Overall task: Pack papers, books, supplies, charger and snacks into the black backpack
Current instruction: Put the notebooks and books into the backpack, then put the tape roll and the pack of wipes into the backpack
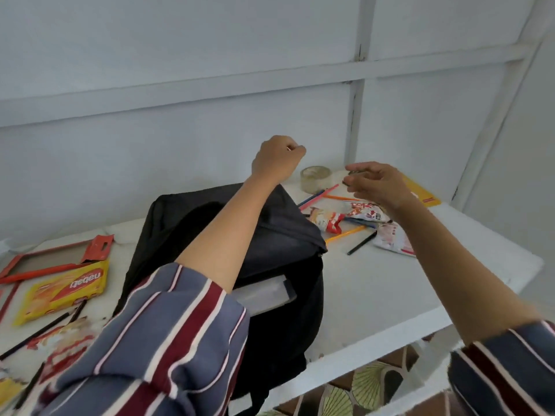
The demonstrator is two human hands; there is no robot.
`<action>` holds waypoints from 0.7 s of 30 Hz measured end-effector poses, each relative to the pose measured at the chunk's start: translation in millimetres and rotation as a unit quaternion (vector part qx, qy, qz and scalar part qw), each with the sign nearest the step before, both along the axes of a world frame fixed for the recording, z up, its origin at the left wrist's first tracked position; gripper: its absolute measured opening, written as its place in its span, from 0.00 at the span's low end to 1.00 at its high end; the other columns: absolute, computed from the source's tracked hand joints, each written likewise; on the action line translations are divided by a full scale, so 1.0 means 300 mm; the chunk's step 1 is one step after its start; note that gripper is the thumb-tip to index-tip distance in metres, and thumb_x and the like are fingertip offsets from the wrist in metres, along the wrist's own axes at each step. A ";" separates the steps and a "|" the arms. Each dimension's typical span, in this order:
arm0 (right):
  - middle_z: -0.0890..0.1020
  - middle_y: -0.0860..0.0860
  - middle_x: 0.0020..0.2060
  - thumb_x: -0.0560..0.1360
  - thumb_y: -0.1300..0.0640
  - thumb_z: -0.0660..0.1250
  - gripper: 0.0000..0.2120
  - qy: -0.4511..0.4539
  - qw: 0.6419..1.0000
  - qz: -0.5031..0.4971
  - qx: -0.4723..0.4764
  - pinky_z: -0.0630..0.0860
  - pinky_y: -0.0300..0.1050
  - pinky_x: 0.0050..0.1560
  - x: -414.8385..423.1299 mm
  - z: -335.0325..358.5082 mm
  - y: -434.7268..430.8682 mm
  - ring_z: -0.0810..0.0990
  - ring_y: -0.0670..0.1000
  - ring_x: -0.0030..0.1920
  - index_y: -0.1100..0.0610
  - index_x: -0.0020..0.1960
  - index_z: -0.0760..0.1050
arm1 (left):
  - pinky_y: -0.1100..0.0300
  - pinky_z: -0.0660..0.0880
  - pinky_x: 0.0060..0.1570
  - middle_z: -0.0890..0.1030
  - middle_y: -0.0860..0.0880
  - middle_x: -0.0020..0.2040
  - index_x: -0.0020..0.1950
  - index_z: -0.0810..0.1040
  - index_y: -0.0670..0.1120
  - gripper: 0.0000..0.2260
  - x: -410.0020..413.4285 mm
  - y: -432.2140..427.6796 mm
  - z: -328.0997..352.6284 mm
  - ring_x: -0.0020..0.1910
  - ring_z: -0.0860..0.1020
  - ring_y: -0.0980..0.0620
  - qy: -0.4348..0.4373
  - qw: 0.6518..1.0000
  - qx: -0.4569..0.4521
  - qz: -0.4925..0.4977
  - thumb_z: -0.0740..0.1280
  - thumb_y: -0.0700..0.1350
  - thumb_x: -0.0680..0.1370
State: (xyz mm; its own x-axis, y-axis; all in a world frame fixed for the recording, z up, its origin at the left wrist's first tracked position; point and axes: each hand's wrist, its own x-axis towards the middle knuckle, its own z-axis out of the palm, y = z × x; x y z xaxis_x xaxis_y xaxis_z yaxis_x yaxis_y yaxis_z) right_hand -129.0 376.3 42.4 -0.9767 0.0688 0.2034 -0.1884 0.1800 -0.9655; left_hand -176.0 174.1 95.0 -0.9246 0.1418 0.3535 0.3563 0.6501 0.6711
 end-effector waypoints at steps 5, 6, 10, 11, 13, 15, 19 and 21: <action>0.79 0.56 0.48 0.73 0.63 0.69 0.15 -0.027 0.997 0.010 0.074 0.75 0.46 0.53 -0.266 -0.044 0.113 0.77 0.51 0.48 0.55 0.59 0.76 | 0.65 0.69 0.39 0.75 0.53 0.45 0.52 0.78 0.43 0.07 -0.242 0.138 -0.054 0.45 0.72 0.54 -0.111 0.993 -0.012 -0.032 0.64 0.43 0.76; 0.78 0.57 0.49 0.72 0.63 0.70 0.17 -0.031 0.995 0.017 0.098 0.74 0.48 0.55 -0.317 -0.055 0.131 0.76 0.52 0.49 0.55 0.60 0.75 | 0.67 0.67 0.36 0.74 0.53 0.41 0.51 0.77 0.43 0.05 -0.281 0.157 -0.073 0.42 0.71 0.55 -0.136 0.990 -0.014 -0.032 0.64 0.42 0.77; 0.74 0.55 0.53 0.70 0.61 0.72 0.22 -0.042 0.984 0.042 0.166 0.72 0.47 0.57 -0.504 -0.107 0.183 0.73 0.51 0.56 0.54 0.63 0.74 | 0.63 0.69 0.44 0.73 0.51 0.45 0.53 0.75 0.44 0.06 -0.434 0.195 -0.171 0.45 0.72 0.54 -0.189 0.981 -0.028 -0.017 0.65 0.44 0.77; 0.75 0.54 0.53 0.70 0.61 0.72 0.22 -0.042 0.981 0.047 0.181 0.71 0.47 0.57 -0.547 -0.122 0.191 0.72 0.51 0.57 0.53 0.63 0.74 | 0.61 0.68 0.48 0.74 0.49 0.51 0.57 0.76 0.43 0.10 -0.468 0.197 -0.195 0.50 0.73 0.52 -0.200 0.979 -0.035 -0.014 0.66 0.45 0.77; 0.76 0.54 0.57 0.70 0.60 0.73 0.23 -0.048 0.976 0.060 0.203 0.70 0.48 0.58 -0.629 -0.158 0.199 0.71 0.52 0.61 0.53 0.64 0.74 | 0.59 0.68 0.53 0.73 0.45 0.61 0.62 0.74 0.44 0.15 -0.526 0.201 -0.239 0.60 0.72 0.47 -0.222 0.974 -0.046 -0.012 0.65 0.47 0.77; 0.75 0.53 0.62 0.69 0.59 0.73 0.24 -0.055 0.970 0.076 0.222 0.70 0.49 0.60 -0.705 -0.191 0.203 0.71 0.52 0.63 0.52 0.64 0.73 | 0.56 0.69 0.58 0.71 0.43 0.66 0.66 0.71 0.45 0.16 -0.574 0.209 -0.266 0.65 0.70 0.44 -0.236 0.970 -0.055 -0.019 0.64 0.47 0.78; 0.72 0.52 0.66 0.67 0.57 0.75 0.28 -0.063 0.961 0.107 0.248 0.70 0.51 0.64 -0.822 -0.251 0.208 0.69 0.54 0.65 0.51 0.66 0.72 | 0.56 0.66 0.63 0.67 0.43 0.70 0.73 0.63 0.45 0.23 -0.640 0.217 -0.313 0.68 0.67 0.44 -0.251 0.965 -0.056 -0.049 0.63 0.42 0.79; 0.71 0.51 0.66 0.66 0.56 0.77 0.30 -0.073 0.958 0.121 0.248 0.70 0.50 0.64 -0.860 -0.271 0.203 0.70 0.54 0.65 0.48 0.66 0.71 | 0.57 0.63 0.64 0.67 0.45 0.71 0.74 0.60 0.46 0.27 -0.660 0.213 -0.347 0.69 0.65 0.46 -0.252 0.964 -0.058 -0.065 0.64 0.38 0.77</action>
